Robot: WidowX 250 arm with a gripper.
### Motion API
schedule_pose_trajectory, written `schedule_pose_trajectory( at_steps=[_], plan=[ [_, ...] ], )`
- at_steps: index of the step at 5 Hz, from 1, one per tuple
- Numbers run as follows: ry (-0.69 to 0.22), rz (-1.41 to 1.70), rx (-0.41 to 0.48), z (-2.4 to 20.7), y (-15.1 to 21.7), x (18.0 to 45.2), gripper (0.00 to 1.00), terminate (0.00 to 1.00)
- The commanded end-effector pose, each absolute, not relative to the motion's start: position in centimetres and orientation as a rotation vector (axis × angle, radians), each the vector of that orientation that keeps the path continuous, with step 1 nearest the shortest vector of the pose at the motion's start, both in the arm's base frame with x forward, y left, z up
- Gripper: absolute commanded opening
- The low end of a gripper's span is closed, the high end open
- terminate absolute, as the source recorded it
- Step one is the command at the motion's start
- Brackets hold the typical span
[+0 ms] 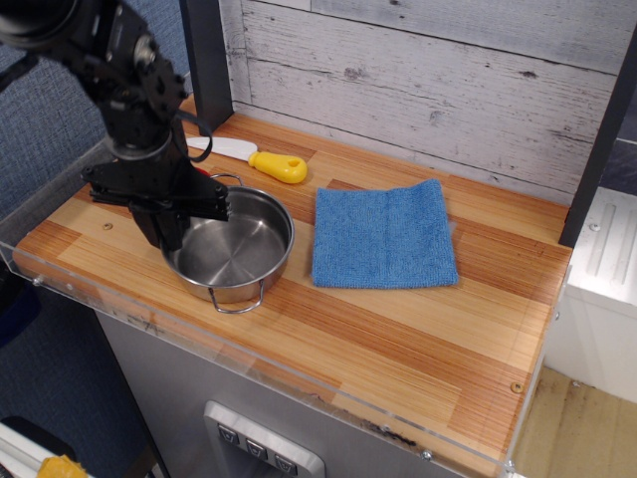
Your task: Place the silver pot slightly below and in between the red vegetable and blue cloth.
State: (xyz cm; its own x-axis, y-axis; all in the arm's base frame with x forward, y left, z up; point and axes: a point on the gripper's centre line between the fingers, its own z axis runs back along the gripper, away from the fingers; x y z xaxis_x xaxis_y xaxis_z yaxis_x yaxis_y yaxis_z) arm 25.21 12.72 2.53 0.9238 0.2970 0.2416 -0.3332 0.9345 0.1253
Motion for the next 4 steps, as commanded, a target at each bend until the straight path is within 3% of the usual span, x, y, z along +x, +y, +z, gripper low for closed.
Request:
schedule_pose_trajectory(
  at_steps=[1, 3, 4],
  plan=[
    [-0.221, 0.328, 0.175, 3.3, 13.1, 24.9, 1.00, 0.00],
    [-0.206, 0.310, 0.178, 3.4, 12.8, 25.1, 1.00, 0.00],
    [-0.267, 0.214, 0.120, 5.3, 13.0, 26.0, 1.00, 0.00]
  ],
)
